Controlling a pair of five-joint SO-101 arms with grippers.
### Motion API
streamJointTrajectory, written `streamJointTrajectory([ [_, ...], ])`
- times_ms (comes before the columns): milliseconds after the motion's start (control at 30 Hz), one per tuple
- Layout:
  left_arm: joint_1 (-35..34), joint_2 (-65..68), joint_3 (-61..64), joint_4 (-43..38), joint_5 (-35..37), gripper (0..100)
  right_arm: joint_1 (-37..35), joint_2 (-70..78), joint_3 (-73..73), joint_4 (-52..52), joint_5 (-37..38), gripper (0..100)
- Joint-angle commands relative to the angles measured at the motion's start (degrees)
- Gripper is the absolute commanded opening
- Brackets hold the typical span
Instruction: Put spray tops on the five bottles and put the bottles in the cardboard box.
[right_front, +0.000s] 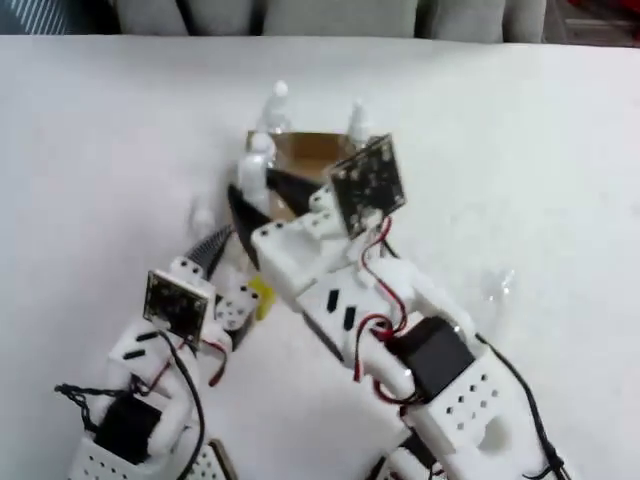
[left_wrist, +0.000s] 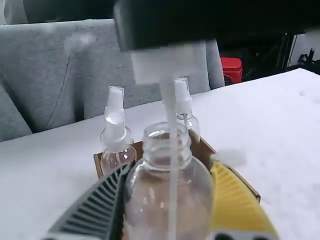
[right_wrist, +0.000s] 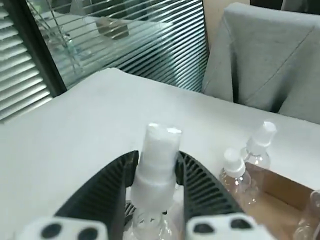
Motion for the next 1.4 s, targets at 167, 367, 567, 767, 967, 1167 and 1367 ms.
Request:
streamJointTrajectory([
  [167,0.4,-0.7,-0.3,-1.9,0.6,2,-2.9,-3.3,-0.2,7.2,1.8,17.7],
  [367,0.0,-0.7,-0.3,-1.9,0.6,2,-5.8,-6.6,-1.6,9.2,2.0,26.9],
  [567,0.0,-0.7,-0.3,-1.9,0.6,2,-5.4,-9.7,-17.2,19.5,3.7,23.8],
  [767,0.0,-0.7,-0.4,-1.9,0.6,2,6.1,-5.7,-22.1,22.1,6.0,4.6],
  [967,0.0,-0.7,-0.6,-1.8,0.6,2,12.8,-0.6,-12.9,16.0,5.7,2.0],
  [1167,0.0,-0.7,-0.7,-1.8,0.6,2,12.1,1.4,0.4,3.2,5.7,1.5],
  [1367,0.0,-0.7,-0.7,-1.8,0.6,2,6.4,2.7,6.8,-3.6,5.7,1.5],
])
